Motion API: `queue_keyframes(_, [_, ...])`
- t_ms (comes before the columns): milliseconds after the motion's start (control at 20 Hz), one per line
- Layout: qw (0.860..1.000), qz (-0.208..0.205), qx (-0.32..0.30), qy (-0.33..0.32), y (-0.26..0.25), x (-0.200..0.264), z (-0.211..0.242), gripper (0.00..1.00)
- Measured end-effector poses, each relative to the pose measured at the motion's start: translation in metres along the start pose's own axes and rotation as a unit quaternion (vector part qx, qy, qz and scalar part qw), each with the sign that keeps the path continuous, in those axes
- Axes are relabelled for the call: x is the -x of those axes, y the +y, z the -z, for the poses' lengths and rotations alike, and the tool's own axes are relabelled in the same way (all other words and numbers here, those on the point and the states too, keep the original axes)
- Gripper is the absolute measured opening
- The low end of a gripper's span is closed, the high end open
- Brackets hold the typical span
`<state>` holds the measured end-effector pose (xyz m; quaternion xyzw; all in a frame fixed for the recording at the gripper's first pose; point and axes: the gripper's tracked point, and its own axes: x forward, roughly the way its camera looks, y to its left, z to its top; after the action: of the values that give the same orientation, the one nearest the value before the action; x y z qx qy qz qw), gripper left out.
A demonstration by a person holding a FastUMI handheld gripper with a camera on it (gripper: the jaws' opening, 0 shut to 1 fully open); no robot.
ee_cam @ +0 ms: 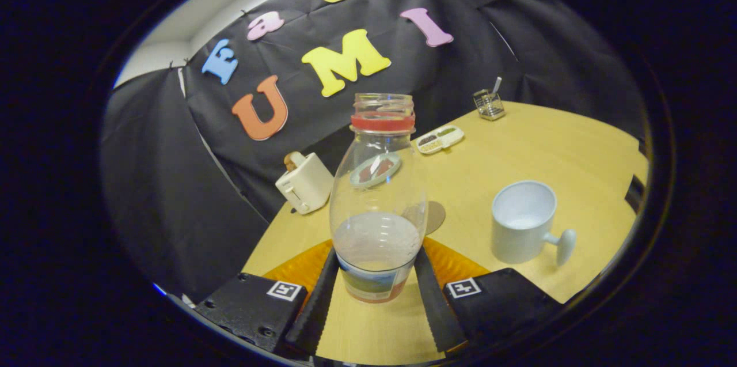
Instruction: Take the bottle from table, then pour the juice into the cup, finally place the bottle on the coaster
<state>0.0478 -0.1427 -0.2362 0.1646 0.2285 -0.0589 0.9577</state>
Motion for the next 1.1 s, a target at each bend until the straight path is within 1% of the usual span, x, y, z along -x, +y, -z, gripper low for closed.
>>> queue_keyframes(50, [0.999,0.023,0.039,-0.01,-0.012,0.006,-0.007,0.77])
queue_keyframes(150, [0.993,0.053,0.101,-0.029,-0.016,0.01,-0.022,0.77])
queue_keyframes(200, [0.989,0.057,0.128,-0.04,-0.012,0.01,-0.032,0.77])
queue_keyframes(300, [0.985,0.059,0.15,-0.062,-0.003,0.004,-0.049,0.77])
queue_keyframes(400, [0.982,0.065,0.163,-0.074,-0.004,-0.006,-0.059,0.77])
queue_keyframes(550, [0.981,0.066,0.162,-0.082,0.0,-0.03,-0.07,0.77])
queue_keyframes(700, [0.978,0.077,0.173,-0.083,-0.003,-0.056,-0.081,0.77])
queue_keyframes(900, [0.978,0.078,0.18,-0.074,-0.003,-0.089,-0.08,0.77])
queue_keyframes(1100, [0.979,0.081,0.178,-0.056,-0.012,-0.119,-0.067,0.77])
